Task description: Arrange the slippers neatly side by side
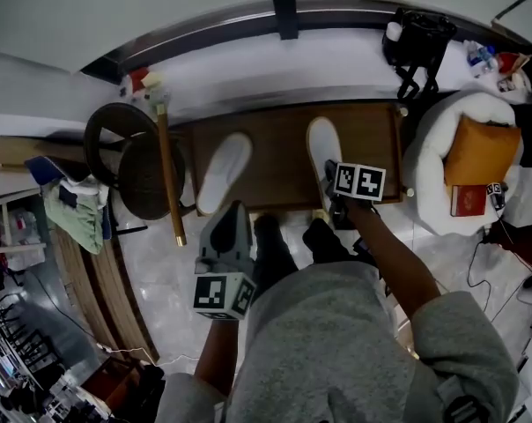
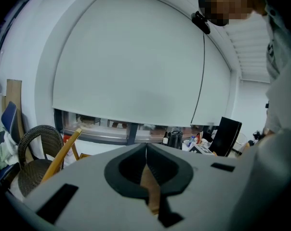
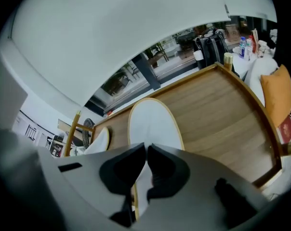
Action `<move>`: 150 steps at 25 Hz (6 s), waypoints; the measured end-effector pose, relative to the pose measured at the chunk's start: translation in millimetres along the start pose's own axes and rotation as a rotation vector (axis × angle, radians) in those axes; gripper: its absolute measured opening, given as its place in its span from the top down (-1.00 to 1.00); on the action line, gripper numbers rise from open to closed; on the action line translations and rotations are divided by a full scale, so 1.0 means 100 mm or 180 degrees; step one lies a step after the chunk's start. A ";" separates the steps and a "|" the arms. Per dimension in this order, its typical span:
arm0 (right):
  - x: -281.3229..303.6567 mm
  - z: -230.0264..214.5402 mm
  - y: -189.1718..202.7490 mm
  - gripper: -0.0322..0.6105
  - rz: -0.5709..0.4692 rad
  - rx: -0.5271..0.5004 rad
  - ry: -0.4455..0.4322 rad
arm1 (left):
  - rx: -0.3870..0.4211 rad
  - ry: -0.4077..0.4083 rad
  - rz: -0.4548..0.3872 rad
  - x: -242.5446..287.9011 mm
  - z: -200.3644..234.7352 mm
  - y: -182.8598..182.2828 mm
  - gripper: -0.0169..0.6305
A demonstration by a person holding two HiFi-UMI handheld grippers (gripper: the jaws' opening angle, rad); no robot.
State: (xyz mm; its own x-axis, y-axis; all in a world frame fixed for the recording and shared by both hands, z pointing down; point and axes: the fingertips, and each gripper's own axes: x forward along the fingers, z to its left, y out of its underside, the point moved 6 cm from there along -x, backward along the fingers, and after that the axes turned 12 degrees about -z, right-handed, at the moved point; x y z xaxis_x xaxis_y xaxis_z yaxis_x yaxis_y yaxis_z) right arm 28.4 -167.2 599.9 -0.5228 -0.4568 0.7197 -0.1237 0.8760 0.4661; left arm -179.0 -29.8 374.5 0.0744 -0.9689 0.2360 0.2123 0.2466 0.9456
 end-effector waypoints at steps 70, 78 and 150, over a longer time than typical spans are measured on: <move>-0.76 1.46 0.02 0.77 -0.1195 -0.1505 0.0365 | 0.1575 0.0684 0.1534 0.85 1.70 1.82 0.43; -0.77 1.46 -0.01 0.78 -0.1184 -0.1554 0.0411 | 0.1578 0.0687 0.1671 0.93 1.74 1.90 0.60; -1.58 -0.50 -0.73 0.78 -0.1263 -0.1485 -0.0122 | 0.0138 -0.0285 0.1666 1.57 0.01 1.95 0.34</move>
State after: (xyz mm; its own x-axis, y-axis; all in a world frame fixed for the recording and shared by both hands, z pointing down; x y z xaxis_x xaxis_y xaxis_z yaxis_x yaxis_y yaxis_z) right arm 162.1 -166.9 478.2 -0.5436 -0.7208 0.4302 0.0626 0.4763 0.8771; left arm -126.9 -134.1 595.9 0.0757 -0.7149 0.6951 0.1285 0.6983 0.7042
